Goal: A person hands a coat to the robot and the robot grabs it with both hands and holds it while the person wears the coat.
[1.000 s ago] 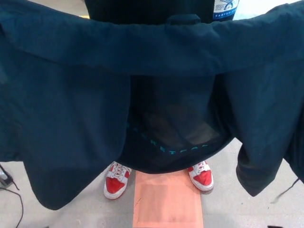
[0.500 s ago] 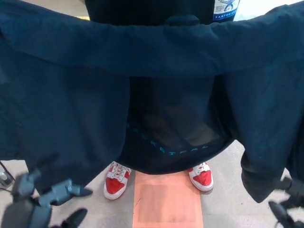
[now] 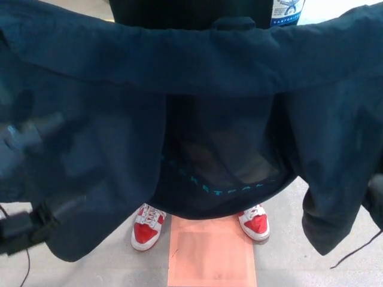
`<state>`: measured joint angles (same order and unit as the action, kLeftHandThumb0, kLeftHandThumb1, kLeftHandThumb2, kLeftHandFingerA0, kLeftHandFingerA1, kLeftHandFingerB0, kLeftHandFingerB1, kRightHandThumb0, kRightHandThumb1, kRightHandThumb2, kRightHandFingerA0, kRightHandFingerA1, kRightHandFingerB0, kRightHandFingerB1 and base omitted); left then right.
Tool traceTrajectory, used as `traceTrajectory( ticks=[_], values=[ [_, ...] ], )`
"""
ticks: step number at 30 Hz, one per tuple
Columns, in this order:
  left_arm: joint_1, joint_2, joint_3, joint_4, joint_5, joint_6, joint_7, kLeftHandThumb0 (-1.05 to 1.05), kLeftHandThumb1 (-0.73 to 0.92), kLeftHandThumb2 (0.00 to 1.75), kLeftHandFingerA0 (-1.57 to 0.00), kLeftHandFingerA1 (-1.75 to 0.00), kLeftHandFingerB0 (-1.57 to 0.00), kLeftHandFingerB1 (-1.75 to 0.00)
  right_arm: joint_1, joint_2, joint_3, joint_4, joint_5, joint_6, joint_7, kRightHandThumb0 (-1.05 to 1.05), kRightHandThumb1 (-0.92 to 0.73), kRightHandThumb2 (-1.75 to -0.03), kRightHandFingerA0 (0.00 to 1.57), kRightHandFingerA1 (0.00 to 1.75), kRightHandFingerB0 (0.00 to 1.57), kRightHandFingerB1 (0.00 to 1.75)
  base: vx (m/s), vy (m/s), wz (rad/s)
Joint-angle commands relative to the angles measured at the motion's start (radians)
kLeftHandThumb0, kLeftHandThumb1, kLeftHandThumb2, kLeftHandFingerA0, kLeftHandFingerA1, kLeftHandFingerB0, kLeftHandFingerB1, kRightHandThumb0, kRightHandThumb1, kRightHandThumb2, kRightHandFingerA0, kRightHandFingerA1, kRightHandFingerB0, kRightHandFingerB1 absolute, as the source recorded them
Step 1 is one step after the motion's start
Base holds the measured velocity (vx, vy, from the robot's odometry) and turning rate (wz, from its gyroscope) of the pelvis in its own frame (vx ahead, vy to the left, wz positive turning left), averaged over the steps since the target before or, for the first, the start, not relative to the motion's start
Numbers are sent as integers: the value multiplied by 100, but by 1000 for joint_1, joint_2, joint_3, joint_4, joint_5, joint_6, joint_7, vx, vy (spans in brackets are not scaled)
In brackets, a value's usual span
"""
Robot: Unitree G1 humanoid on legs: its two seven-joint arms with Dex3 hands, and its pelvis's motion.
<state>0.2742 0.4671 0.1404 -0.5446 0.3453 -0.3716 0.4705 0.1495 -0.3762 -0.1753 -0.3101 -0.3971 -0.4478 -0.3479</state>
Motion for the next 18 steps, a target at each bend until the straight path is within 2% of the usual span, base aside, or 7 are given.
traceTrajectory(
  ticks=[1, 6, 8, 11, 13, 17, 18],
  values=[
    [-384, 248, 203, -341, -487, 71, -192, -76, 40, 53, -71, -73, -42, -45, -311, -220, -222, -266, 203, -126, 69, -77, -61, -60, 20, 34, 13, 28, 0, 0, 0],
    [-521, 298, 211, -233, -392, 15, -228, -82, 34, 75, -27, -54, -48, -45, -431, -315, -220, -245, 240, -42, 154, -86, -54, -91, 11, 18, 12, 15, 0, 0, 0],
    [-530, 293, 207, -237, -371, 44, -236, -83, 36, 73, -28, -54, -51, -42, -437, -332, -208, -239, 287, -25, 192, -75, -63, -59, 8, 34, 6, 27, 0, 0, 0],
    [-578, 376, 179, -163, -368, 110, -349, -82, 42, 55, -26, -41, -40, -33, -464, -395, -185, -244, 345, 114, 299, -79, -53, -93, 2, 42, 1, 21, 0, 0, 0],
    [-588, 435, 166, -120, -376, 128, -421, -74, 39, 77, -12, -41, -22, -38, -493, -404, -151, -232, 386, 148, 332, -77, -67, -61, 21, 34, 5, 22, 0, 0, 0],
    [-640, 469, 69, -13, -289, 114, -481, -83, 52, 57, -17, -30, -17, -31, -548, -435, -80, -210, 410, 229, 417, -79, -56, -97, 1, 38, 0, 20, 0, 0, 0],
    [-678, 493, 12, 29, -237, 122, -521, -89, 55, 92, -4, -36, -3, -32, -573, -460, -45, -188, 396, 243, 461, -94, -66, -99, 9, 21, 8, 5, 0, 0, 0]
  ],
)
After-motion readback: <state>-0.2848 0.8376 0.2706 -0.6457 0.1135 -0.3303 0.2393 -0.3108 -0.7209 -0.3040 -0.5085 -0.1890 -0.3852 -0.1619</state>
